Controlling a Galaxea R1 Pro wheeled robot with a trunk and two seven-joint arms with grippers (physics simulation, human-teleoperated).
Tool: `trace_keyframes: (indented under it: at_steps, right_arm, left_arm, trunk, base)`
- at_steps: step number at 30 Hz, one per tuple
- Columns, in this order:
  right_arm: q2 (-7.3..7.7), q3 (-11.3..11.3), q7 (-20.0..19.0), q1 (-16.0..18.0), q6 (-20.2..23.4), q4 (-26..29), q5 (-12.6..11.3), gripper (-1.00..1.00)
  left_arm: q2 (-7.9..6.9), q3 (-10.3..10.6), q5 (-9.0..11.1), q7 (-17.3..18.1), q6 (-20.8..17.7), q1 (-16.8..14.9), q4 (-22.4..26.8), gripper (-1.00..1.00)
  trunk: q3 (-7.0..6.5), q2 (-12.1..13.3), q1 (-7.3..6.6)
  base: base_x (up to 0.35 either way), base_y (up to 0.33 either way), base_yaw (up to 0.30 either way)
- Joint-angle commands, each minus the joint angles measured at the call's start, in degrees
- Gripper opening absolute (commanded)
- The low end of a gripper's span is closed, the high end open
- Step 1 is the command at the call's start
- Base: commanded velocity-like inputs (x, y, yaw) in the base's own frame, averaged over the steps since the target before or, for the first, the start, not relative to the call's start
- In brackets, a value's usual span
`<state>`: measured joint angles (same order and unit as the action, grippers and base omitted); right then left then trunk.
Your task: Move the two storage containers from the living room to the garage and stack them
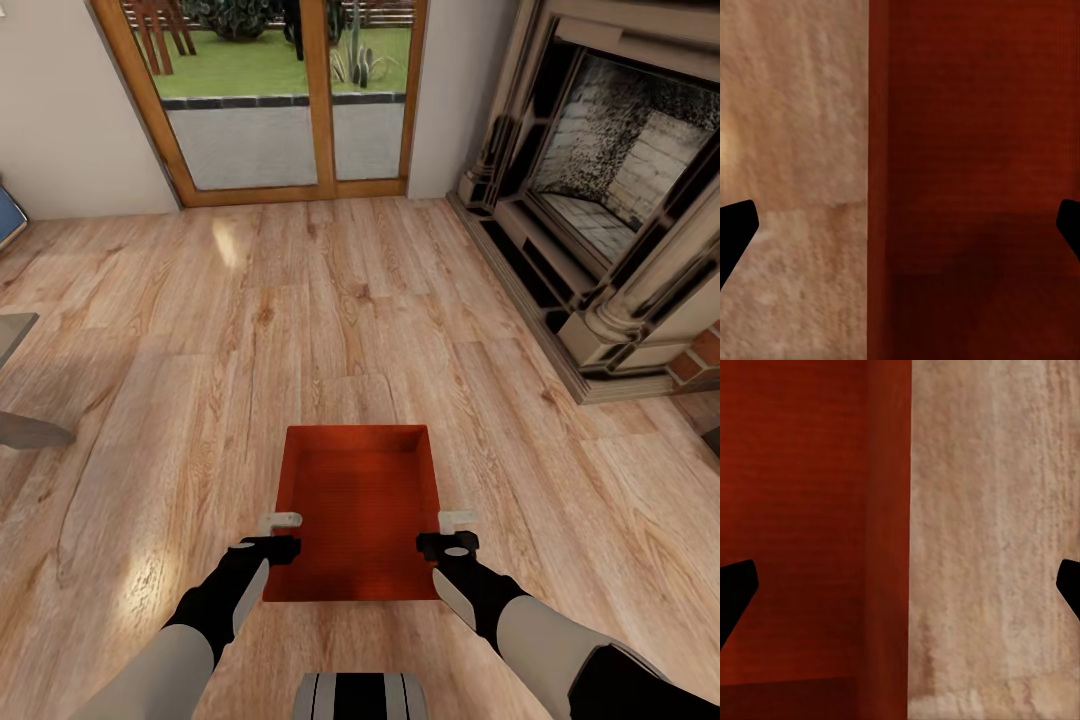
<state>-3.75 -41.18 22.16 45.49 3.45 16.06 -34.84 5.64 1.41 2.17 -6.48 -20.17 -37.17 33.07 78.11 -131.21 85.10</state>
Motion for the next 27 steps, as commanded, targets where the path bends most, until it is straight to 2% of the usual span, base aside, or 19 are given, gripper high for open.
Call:
trace_keyframes:
  at_steps: [1,12,27]
  right_arm:
    - [0.04,-0.48,0.43,0.04,0.38,0.11,-0.23,1.00]
    - [-0.03,-0.48,0.43,0.04,0.40,0.11,-0.23,1.00]
    - [-0.03,-0.48,0.43,0.04,0.41,0.11,-0.23,1.00]
  left_arm:
    - [-0.01,0.16,0.26,-0.31,-0.31,0.00,0.07,1.00]
    - [-0.09,0.17,0.29,-0.04,0.20,0.00,-3.43,1.00]
    - [-0.40,0.02,0.21,-0.09,0.22,0.00,-2.97,1.00]
  trunk:
    - [0.04,-0.01,-0.01]
    - [0.04,-0.01,-0.01]
    - [0.04,-0.01,-0.01]
  base:
    - [0.000,0.000,0.000]
    - [0.000,0.000,0.000]
    - [0.000,0.000,0.000]
